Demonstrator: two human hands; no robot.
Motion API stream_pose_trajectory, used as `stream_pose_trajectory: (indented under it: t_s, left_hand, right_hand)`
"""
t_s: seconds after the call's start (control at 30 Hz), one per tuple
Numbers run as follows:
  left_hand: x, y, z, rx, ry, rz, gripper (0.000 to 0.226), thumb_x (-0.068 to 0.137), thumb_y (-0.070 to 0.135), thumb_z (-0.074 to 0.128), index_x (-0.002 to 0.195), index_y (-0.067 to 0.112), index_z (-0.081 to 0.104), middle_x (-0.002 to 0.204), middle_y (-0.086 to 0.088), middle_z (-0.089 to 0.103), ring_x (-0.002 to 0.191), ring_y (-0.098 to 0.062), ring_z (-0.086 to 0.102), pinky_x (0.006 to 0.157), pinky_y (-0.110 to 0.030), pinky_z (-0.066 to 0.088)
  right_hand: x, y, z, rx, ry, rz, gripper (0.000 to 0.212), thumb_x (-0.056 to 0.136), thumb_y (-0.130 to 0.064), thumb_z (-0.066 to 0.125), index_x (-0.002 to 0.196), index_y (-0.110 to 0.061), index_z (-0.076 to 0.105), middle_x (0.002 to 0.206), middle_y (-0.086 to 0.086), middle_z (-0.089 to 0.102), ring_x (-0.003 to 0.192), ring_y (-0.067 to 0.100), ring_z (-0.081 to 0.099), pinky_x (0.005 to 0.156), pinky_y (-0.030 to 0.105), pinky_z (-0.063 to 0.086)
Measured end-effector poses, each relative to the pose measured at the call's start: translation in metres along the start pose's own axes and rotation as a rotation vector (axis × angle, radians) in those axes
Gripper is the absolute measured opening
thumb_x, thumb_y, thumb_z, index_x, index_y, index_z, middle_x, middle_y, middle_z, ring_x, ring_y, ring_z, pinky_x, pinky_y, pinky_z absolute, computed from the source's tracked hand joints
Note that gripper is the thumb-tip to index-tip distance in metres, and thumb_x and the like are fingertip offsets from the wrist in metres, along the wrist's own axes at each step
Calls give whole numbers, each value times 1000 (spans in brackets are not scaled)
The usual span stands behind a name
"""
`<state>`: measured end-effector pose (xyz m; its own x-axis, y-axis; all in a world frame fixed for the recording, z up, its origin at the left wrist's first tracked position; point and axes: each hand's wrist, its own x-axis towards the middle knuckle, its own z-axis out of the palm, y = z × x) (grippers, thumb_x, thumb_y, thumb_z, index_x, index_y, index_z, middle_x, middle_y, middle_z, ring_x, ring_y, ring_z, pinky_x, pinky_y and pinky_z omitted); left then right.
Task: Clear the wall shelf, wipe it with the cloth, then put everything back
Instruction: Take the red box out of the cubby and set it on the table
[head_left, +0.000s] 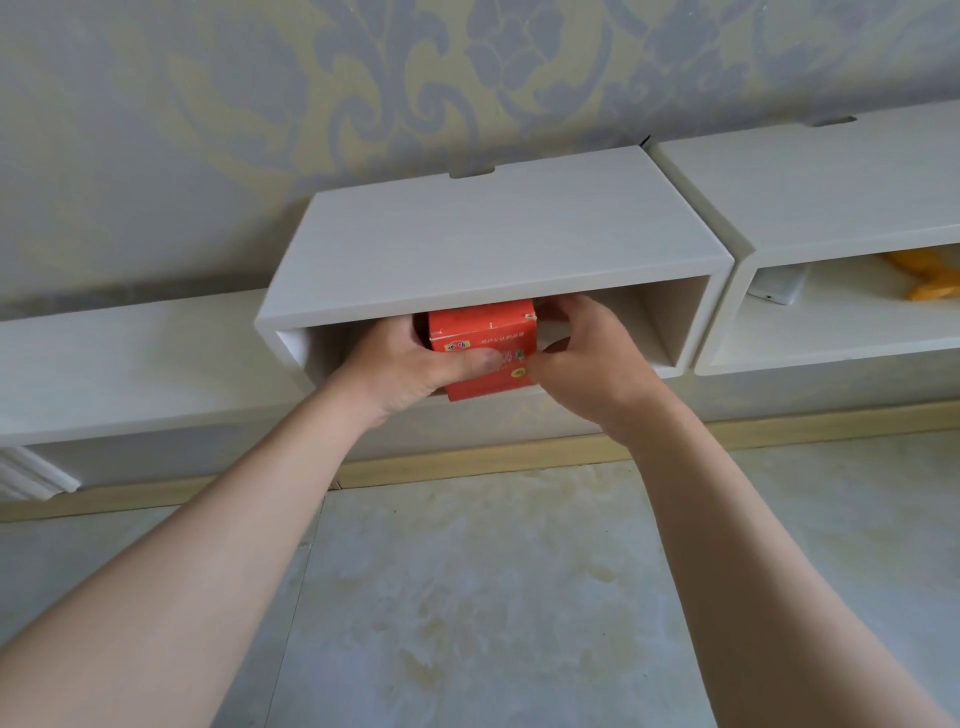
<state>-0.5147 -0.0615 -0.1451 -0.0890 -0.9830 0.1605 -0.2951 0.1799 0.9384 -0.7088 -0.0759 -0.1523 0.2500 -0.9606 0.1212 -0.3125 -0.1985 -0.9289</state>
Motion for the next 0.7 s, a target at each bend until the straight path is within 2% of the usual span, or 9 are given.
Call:
stream_pose_trajectory:
  t_s: [0.07, 0.17, 0.33, 0.4, 0.5, 0.57, 0.7]
  left_hand:
    - [-2, 1, -2, -9, -36, 5, 48, 63, 17, 89, 103, 34, 69, 106, 8, 76, 102, -13, 72, 88, -31, 57]
    - [-6, 6, -2, -11, -81, 18, 59, 62, 14, 88, 114, 31, 64, 109, 9, 75, 105, -14, 71, 87, -30, 58]
    - [-15, 12, -2, -14, -137, 20, 68, 65, 9, 86, 126, 19, 59, 115, 2, 72, 110, -17, 69, 82, -28, 57]
    - [-20, 13, -3, -1, -165, 0, 69, 65, 9, 87, 128, 16, 58, 118, -2, 71, 111, -20, 68, 83, -31, 58]
    - [-30, 12, -9, 48, -140, -52, 81, 56, 27, 94, 127, 17, 56, 113, 0, 71, 106, -18, 70, 81, -31, 59]
    - [-38, 14, -14, 113, -126, -67, 83, 50, 39, 92, 122, 21, 56, 109, 3, 71, 100, -17, 71, 80, -32, 60]
    - [-51, 21, -25, 163, -156, -84, 72, 55, 34, 93, 116, 22, 56, 103, 10, 72, 93, -12, 72, 73, -26, 58]
  right_hand:
    - [0, 1, -3, -33, -52, -6, 53, 76, -7, 65, 127, -20, 57, 122, -9, 65, 87, 7, 66, 70, 22, 51]
    - [-4, -1, -9, -34, -139, -41, 52, 77, -4, 73, 120, -28, 56, 113, -18, 66, 86, 0, 66, 68, 13, 50]
    - [-7, -2, -17, -43, -240, -34, 64, 72, -9, 86, 125, -28, 55, 110, -14, 66, 97, 5, 67, 76, 25, 59]
    - [-8, -2, -19, -59, -261, -44, 67, 68, -13, 89, 124, -27, 55, 110, -12, 67, 98, 7, 67, 81, 27, 57]
    - [-12, -5, -19, -80, -311, -27, 66, 66, -17, 91, 121, -27, 56, 109, -10, 67, 86, 7, 68, 65, 20, 50]
    - [-14, -8, -16, -83, -348, -21, 65, 66, -16, 90, 121, -26, 57, 110, -8, 66, 77, 8, 69, 60, 21, 52]
    - [-20, -15, -5, -50, -387, -38, 63, 66, -9, 89, 120, -23, 58, 108, -5, 66, 72, 25, 72, 65, 41, 61]
